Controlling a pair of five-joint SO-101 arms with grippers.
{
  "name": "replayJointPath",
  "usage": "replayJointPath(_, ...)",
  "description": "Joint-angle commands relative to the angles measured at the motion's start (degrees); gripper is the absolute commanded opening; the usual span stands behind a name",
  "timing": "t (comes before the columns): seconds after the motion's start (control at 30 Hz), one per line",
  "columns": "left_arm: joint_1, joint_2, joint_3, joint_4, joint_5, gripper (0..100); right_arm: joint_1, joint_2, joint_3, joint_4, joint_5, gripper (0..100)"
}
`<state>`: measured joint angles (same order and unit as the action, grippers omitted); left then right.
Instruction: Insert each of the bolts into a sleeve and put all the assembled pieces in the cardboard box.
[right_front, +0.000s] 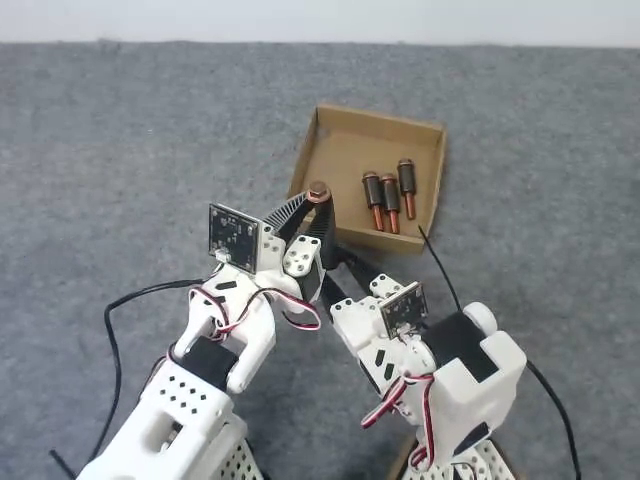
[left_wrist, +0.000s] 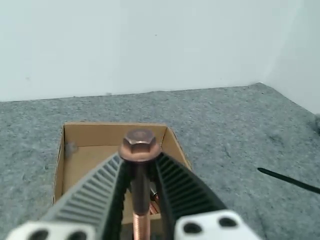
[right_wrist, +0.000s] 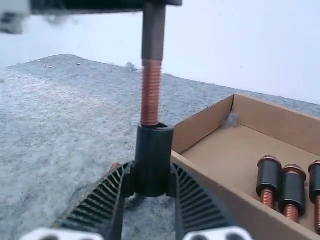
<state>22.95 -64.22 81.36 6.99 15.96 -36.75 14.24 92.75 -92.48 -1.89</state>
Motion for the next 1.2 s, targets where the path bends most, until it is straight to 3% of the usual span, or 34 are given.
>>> replayJointPath(0.0,-0.35,0.44,-0.75,-1.93,0.62,1,-0.31,-2.42,1.49,-1.80,0.97,0.6)
replayJointPath(0.4,-0.09,12.66,-3.56,-6.33,0.62,1,-0.13,-2.42,1.49,-1.80,0.97,0.6)
replayJointPath(1.17,0.09,9.67,1.10,-5.71,0.62,1,3.03,-2.42,1.49,-5.05,0.97,0.6)
